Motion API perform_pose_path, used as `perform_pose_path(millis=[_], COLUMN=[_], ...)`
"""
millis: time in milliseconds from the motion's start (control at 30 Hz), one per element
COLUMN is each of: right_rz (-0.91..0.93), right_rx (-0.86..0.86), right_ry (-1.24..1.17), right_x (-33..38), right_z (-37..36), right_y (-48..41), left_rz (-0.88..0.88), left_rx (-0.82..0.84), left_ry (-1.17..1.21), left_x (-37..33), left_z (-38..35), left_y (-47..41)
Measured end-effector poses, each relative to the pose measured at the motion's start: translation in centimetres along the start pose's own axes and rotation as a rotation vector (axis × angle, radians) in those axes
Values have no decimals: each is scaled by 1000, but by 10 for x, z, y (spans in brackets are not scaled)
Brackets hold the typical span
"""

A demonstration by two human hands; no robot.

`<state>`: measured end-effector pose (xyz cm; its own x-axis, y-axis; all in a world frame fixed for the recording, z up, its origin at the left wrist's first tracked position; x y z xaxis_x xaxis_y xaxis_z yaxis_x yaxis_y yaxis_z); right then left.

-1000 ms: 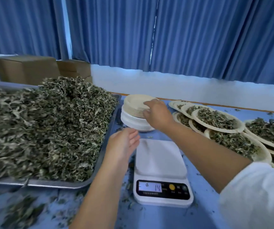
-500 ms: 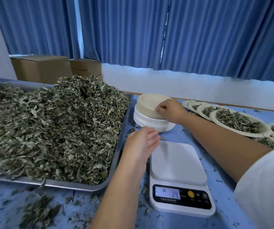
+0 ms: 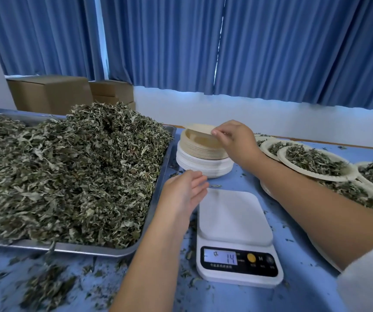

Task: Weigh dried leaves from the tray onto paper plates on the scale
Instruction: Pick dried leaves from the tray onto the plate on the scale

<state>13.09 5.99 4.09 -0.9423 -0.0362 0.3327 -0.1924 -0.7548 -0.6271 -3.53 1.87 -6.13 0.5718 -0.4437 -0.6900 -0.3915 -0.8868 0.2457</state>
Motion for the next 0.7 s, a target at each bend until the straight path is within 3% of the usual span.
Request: perform_pose_path(millis=[133,367,467,700], right_rz=[147,247,210,178], right_rx=[-56,42,66,86], right_ry=[-50,-79,-124,-119], right_x=[24,30,18,-4], right_z=[29,53,55,58], right_y=[51,136,155,175], left_rz=[-56,-126,-163,-96], left_rx=[22,-22,-76,-20], left_ry=[46,-4,-146,-538], left_x=[-10,-30,-29,-9], left_z=[-1,13,19,17], left_y=[3,2,3,3])
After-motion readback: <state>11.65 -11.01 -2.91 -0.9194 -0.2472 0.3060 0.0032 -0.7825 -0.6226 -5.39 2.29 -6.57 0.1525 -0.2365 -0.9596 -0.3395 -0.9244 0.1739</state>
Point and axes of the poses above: each hand's wrist, its own y-axis away from the middle knuckle, its own z-axis out of the back of the hand, x = y × z, the point moved 8 cm from there along -y, towards the middle knuckle, and after that the axes turned 13 degrees about y, right-handed, at the moved point
